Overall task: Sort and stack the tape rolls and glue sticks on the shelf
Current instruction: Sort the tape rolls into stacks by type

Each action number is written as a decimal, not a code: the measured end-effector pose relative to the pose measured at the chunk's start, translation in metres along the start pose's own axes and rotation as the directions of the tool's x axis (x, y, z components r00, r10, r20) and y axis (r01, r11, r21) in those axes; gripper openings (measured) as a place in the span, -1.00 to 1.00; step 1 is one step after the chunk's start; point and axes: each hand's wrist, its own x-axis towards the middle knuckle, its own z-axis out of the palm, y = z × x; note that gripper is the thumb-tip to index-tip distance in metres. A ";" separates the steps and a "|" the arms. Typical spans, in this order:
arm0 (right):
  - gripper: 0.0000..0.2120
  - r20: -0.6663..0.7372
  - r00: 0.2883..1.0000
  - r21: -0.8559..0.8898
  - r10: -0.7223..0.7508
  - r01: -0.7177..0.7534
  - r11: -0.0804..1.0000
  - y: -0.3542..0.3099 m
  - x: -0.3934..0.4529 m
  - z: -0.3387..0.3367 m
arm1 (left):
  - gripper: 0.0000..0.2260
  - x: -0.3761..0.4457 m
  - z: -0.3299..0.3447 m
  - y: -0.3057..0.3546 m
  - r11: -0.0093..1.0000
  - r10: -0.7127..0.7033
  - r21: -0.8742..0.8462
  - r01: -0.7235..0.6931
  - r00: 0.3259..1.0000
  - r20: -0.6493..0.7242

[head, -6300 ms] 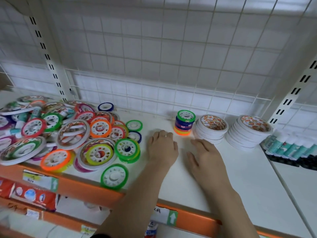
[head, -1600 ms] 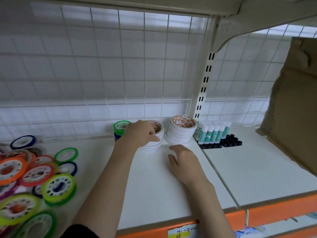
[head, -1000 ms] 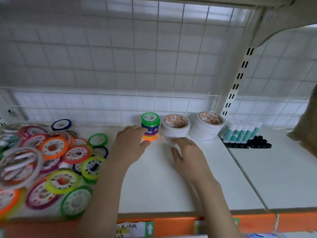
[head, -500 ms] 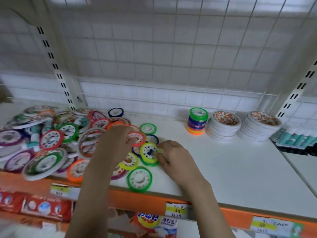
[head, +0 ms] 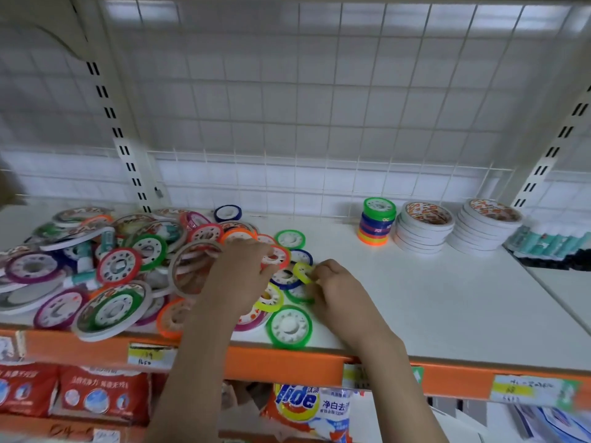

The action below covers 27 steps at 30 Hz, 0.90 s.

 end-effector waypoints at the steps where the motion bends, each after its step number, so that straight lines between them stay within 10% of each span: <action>1: -0.80 -0.025 1.000 0.002 0.016 -0.016 1.000 0.001 -0.002 -0.003 | -0.73 0.002 0.004 0.002 1.000 0.019 0.003 -0.019 1.000 0.001; 13: -0.79 -0.214 0.967 0.017 0.135 -0.134 0.991 0.021 -0.019 -0.025 | -0.89 0.016 0.024 0.008 0.988 -0.011 0.153 0.006 0.999 0.038; 27: -0.83 -0.342 0.934 0.010 0.100 -0.103 0.995 0.060 0.023 -0.072 | -0.77 0.020 0.014 0.013 0.987 0.009 -0.156 -0.029 0.992 -0.125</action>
